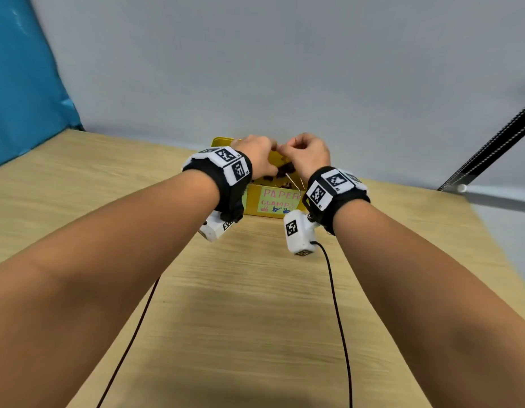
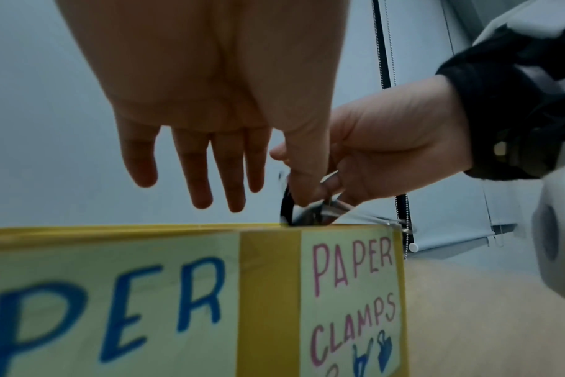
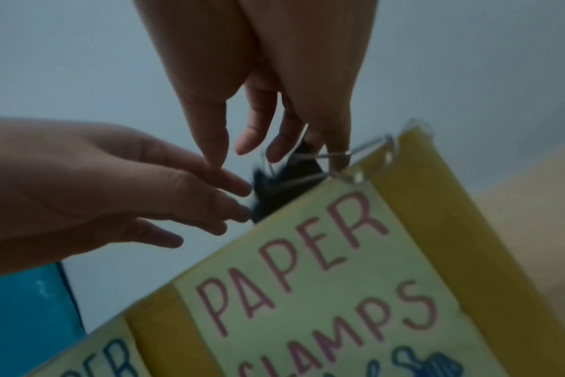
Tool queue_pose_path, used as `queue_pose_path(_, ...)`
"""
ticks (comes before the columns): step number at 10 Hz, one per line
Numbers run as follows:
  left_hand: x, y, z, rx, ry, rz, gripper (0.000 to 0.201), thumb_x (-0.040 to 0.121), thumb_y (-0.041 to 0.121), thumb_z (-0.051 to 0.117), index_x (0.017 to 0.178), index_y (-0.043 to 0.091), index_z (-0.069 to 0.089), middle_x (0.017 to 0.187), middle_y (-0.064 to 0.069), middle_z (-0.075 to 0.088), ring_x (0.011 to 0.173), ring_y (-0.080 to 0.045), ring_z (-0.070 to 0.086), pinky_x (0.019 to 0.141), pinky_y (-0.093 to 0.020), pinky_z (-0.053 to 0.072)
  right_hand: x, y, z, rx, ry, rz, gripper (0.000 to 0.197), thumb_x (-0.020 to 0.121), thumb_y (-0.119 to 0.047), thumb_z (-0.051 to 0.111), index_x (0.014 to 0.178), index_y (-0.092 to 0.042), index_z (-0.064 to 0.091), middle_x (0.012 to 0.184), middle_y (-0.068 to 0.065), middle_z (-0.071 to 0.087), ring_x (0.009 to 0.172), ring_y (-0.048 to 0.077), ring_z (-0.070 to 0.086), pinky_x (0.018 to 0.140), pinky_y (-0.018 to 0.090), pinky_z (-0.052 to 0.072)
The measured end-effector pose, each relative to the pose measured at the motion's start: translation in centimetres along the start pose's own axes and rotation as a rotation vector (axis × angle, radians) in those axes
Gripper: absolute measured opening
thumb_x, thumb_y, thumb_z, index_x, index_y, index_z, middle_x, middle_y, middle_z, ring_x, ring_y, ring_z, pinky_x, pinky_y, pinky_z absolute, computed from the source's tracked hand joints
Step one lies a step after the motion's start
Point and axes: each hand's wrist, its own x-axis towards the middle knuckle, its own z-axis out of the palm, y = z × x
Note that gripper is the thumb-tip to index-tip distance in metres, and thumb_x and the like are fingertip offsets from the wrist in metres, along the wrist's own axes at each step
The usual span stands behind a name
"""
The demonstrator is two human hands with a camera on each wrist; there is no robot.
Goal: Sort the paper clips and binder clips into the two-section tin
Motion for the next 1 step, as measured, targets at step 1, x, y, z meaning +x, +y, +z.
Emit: queue_pose_path(1, 0.69, -0.2, 0.56, 0.01, -0.012, 0.014, 0.056, 0.079, 0.033, 0.061, 0.132, 0.024, 0.047, 0.12, -0.01, 0.064, 0.118, -0.03, 0.055, 0.101, -0.041, 0.038, 0.58, 0.54, 0.16, -0.035, -0.018, -0.009, 0.026, 0.076, -0.028, 0.07, 0.058, -0.024, 0.051, 0.08, -0.001, 0.062, 0.078, 0.014, 0.055, 0.071, 0.025, 0.043)
